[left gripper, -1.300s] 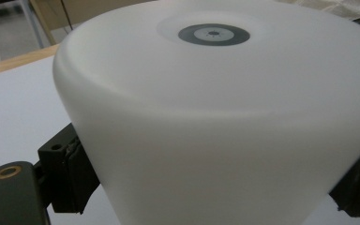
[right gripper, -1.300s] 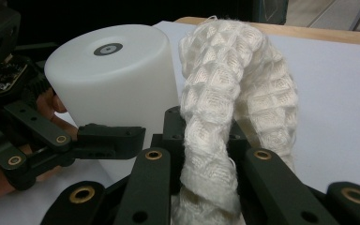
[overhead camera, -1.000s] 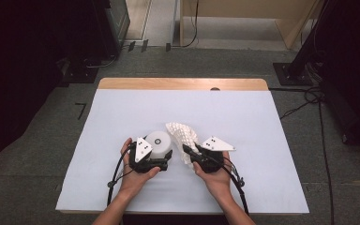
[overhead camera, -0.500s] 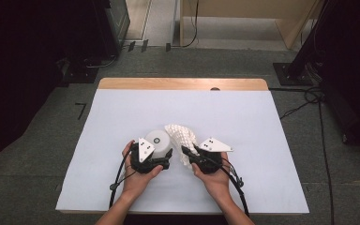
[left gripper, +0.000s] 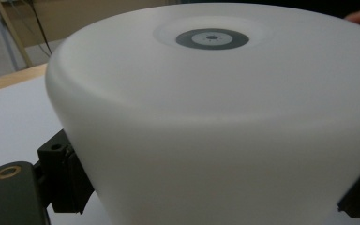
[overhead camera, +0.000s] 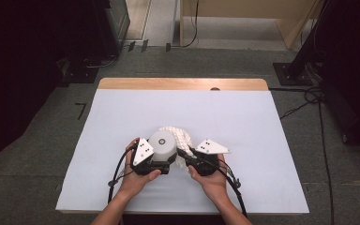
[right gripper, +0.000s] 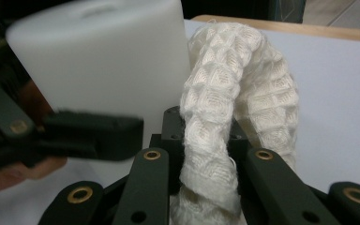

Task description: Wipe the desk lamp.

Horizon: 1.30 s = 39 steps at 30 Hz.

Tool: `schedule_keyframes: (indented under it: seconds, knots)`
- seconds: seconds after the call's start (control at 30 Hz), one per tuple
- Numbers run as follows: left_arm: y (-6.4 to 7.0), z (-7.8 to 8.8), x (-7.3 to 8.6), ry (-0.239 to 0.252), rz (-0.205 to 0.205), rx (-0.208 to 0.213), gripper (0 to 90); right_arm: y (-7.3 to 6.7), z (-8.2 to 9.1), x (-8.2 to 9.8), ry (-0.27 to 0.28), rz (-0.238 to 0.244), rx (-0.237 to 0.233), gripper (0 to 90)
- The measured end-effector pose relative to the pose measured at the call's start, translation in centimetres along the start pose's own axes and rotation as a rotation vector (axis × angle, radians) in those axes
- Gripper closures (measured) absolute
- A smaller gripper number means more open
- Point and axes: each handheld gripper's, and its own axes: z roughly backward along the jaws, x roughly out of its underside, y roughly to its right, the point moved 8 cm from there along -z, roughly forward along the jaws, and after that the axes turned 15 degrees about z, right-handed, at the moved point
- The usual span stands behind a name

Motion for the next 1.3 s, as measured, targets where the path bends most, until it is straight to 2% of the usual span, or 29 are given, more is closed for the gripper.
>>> schedule_keyframes:
  seconds: [0.13,0.2,0.27,0.37,0.5,0.57,0.77,0.9,0.97,1.17,1.3]
  knots:
    - [0.0,-0.5,0.5,-0.029,-0.003,-0.007,8.2,0.2,1.2,-1.6,0.054,0.008,0.0,77.0]
    - [0.1,-0.5,0.5,-0.027,-0.006,-0.005,8.1,0.2,1.7,-2.3,0.075,0.017,0.003,77.0]
    - [0.0,-0.3,0.2,-0.019,-0.006,-0.005,8.2,0.2,1.7,-2.3,0.075,0.019,0.005,77.0]
    - [-0.3,0.1,-0.3,0.002,0.003,-0.01,8.2,0.0,0.9,-1.3,0.035,0.014,-0.007,76.9]
    - [-0.7,0.6,-1.0,0.027,0.015,-0.011,8.2,-0.4,-0.6,0.7,-0.05,-0.001,-0.024,76.9]
    - [-0.8,0.6,-0.9,0.024,0.013,-0.013,8.2,-0.6,-0.9,0.9,-0.062,-0.003,-0.029,77.0]
    - [-0.6,-0.1,0.0,-0.014,-0.003,-0.022,8.2,-0.4,0.4,-1.0,0.012,0.013,-0.016,76.9]
    - [-0.4,-0.3,0.0,-0.015,-0.01,-0.023,8.3,-0.2,1.4,-2.1,0.058,0.027,-0.003,77.0]
    - [-0.5,-0.1,-0.2,-0.007,-0.011,-0.027,8.3,-0.2,1.2,-1.8,0.047,0.019,-0.008,77.0]
    - [-0.6,0.7,-1.2,0.029,0.006,-0.015,8.3,-0.5,-0.7,0.8,-0.061,-0.004,-0.029,77.0]
    - [-0.8,0.4,-0.9,0.016,0.007,-0.017,8.3,-0.6,-0.6,0.3,-0.04,-0.004,-0.029,77.0]
